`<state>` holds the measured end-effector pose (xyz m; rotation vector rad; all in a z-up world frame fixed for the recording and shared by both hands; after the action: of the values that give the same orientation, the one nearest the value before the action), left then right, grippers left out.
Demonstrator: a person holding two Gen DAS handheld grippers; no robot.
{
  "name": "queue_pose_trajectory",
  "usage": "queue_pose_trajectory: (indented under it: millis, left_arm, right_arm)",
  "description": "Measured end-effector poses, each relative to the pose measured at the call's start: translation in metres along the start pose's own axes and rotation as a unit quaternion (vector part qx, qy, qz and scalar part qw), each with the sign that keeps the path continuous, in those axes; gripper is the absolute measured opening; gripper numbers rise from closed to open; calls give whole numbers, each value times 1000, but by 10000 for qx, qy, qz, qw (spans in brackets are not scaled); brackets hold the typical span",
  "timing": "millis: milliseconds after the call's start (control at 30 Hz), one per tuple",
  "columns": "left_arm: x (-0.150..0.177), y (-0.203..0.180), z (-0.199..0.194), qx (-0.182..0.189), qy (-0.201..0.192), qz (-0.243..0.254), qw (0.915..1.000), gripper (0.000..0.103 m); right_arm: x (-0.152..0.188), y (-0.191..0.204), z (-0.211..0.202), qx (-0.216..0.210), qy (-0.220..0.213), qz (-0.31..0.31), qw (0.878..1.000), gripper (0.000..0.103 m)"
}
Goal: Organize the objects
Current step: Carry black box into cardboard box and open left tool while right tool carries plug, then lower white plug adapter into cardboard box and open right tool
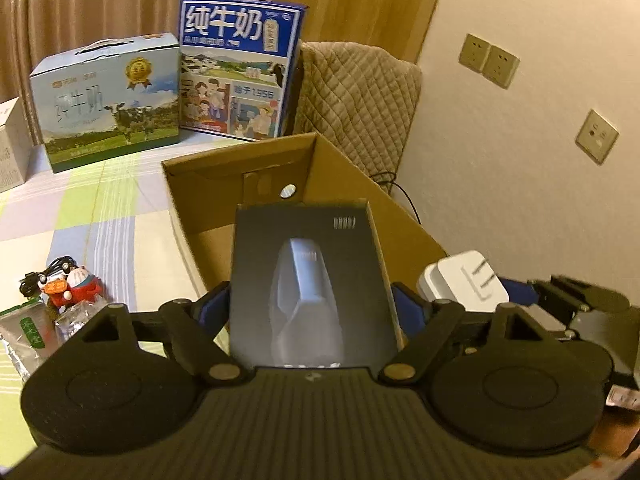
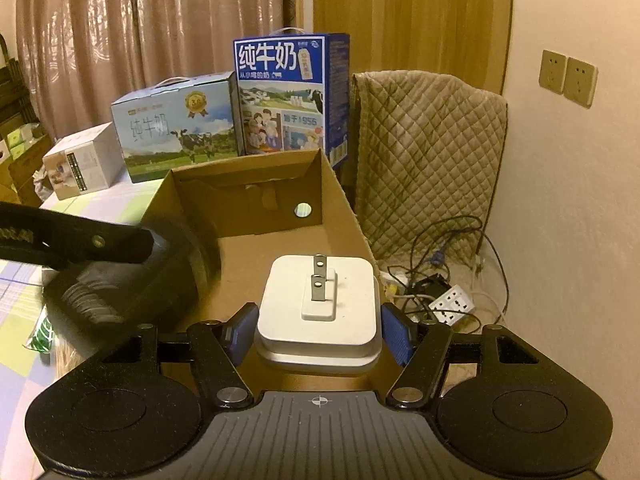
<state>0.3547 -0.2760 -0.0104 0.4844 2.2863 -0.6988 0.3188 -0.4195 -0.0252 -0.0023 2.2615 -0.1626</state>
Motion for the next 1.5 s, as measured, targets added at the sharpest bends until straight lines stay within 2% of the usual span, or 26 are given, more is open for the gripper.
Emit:
queue_pose_trajectory:
  millis: [233, 633, 767, 900, 1200, 1500]
  left_arm:
    - [1, 14, -22, -122, -180, -95, 9997, 82]
    - [21, 33, -52, -230, -224, -231, 9992, 82]
    - [27, 42, -58, -277, -213, -298, 9989, 82]
    - [33, 48, -62, -299, -195, -348, 9988, 82]
    - [46, 64, -89, -447, -270, -475, 9975, 82]
    - [61, 79, -137, -633, -440, -564, 9954, 83]
  right_arm:
    - [1, 10, -2, -82, -10, -3, 10000, 63]
    - [-4, 20, -1, -120, -26, 1, 9999, 63]
    - [-7, 24, 0, -329, -40, 72, 9994, 63]
    - [-12, 18, -7, -247, -197, 236, 9992, 65]
    - [-19, 22, -41, -246, -317, 271, 9988, 65]
    - [-32, 66, -99, -541, -662, 130, 9963, 65]
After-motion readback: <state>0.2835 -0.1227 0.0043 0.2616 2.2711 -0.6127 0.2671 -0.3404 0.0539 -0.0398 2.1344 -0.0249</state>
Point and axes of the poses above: each gripper's, at about its wrist camera, not at the fingertips, and z roughly the way its jaws point, y to its left, x to its underside, the point moved 9 cm from there along z, roughly the way its jaws point, and after that the axes turned 13 degrees about x, right-handed, at the moved point
